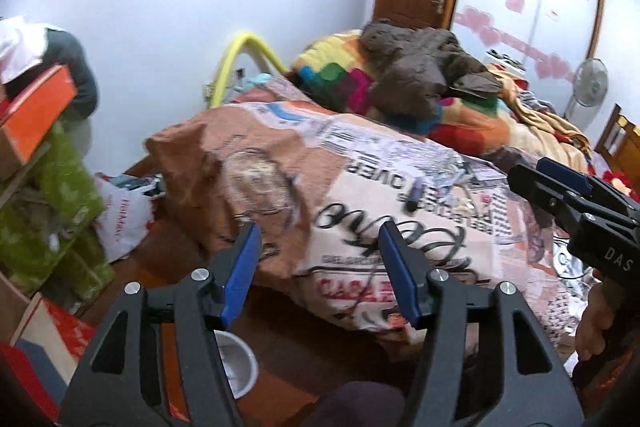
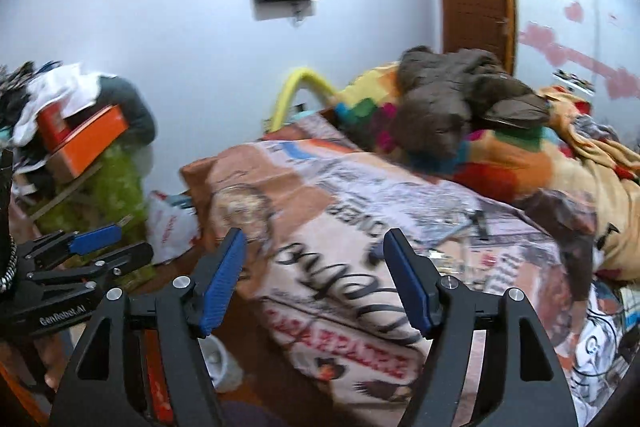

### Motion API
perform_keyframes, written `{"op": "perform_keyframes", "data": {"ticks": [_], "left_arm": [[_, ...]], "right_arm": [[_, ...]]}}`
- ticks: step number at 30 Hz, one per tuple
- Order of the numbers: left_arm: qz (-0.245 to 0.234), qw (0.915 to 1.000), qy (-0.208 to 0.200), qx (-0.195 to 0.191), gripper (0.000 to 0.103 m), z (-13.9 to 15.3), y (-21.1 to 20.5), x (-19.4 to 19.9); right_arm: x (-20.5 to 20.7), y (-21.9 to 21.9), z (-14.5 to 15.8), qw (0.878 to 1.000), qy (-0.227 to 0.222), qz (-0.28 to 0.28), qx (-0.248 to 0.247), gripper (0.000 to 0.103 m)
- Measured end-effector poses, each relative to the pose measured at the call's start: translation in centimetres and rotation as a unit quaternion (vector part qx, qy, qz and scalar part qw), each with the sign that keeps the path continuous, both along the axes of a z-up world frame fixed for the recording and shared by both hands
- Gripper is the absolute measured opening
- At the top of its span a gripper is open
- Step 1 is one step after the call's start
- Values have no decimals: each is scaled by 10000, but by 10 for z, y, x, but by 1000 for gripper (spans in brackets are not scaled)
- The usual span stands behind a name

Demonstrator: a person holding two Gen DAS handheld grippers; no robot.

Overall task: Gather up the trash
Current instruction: 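Move both open tools back over the bed cover, then grasp the purple-capped spray bottle with the left tool while the right tool grasps the pink hair clip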

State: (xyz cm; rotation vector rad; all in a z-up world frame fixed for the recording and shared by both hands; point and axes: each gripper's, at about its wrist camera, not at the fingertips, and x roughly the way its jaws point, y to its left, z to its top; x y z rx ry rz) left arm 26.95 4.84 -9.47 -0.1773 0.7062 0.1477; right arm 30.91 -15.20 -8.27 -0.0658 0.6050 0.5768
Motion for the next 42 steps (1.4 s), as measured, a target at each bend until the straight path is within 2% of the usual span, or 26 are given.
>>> {"op": "perform_keyframes", "data": {"ticks": [7, 14, 20, 29, 34, 36, 42], "left_arm": [[-463, 9981, 272, -294, 60, -15, -32, 60], [-775, 9942, 682, -301, 60, -47, -59, 118], [-968, 9894, 1043, -295, 60, -81, -76, 163], [-1192, 9800, 1565, -292, 60, -132, -90, 222], [-1351, 9766, 1668, -146, 60, -152, -101, 246], [-1410, 9757, 1674, -121, 60, -157, -105, 255], [-1573, 9735, 1656, -115, 60, -168, -114, 275]], "right_arm": [[38, -62, -16, 9979, 192, -618, -1, 67], [71, -113, -45, 9923, 503, -1121, -144, 67], [102, -139, -79, 9853, 859, -1432, -352, 67], [149, -158, -129, 9759, 1413, -1633, -321, 67], [178, -156, -148, 9734, 1623, -1598, -229, 67], [188, -153, -153, 9731, 1684, -1559, -221, 58], [207, -142, -168, 9724, 1747, -1490, -414, 48]]}}
